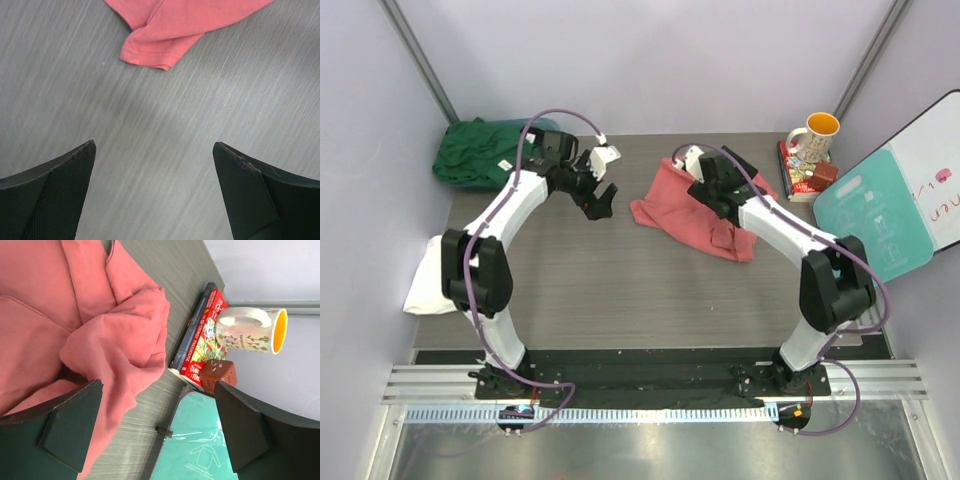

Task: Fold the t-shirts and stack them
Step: Flatten out the tshirt

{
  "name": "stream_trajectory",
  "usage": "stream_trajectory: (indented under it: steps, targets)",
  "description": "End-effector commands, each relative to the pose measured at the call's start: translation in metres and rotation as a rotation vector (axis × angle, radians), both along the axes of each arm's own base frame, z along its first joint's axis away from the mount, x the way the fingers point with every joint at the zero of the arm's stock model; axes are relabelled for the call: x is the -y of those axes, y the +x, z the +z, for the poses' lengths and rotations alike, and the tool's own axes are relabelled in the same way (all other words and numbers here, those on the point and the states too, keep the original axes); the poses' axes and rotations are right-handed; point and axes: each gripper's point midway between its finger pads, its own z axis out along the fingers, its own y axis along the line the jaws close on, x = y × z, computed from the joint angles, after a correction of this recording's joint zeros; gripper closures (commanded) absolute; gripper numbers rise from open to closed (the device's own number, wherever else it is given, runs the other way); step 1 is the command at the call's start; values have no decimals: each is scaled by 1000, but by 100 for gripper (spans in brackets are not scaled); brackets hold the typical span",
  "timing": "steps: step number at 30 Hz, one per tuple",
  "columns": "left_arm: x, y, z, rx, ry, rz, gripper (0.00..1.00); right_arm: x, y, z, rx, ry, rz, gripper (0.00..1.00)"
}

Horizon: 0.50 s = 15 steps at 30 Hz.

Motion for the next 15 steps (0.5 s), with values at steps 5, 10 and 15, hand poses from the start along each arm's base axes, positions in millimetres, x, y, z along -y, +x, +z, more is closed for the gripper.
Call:
stream_trajectory:
  steps: [5,10,15]
  targets:
    - [49,8,-4,115,33,-309,0,-9,-23,76,135,192,71,0]
    - [70,13,-25,116,66,-383,0,-4,-28,80,141,186,49,0]
    - [83,16,-60,44,104,-405,0,-4,-29,91,162,199,55,0]
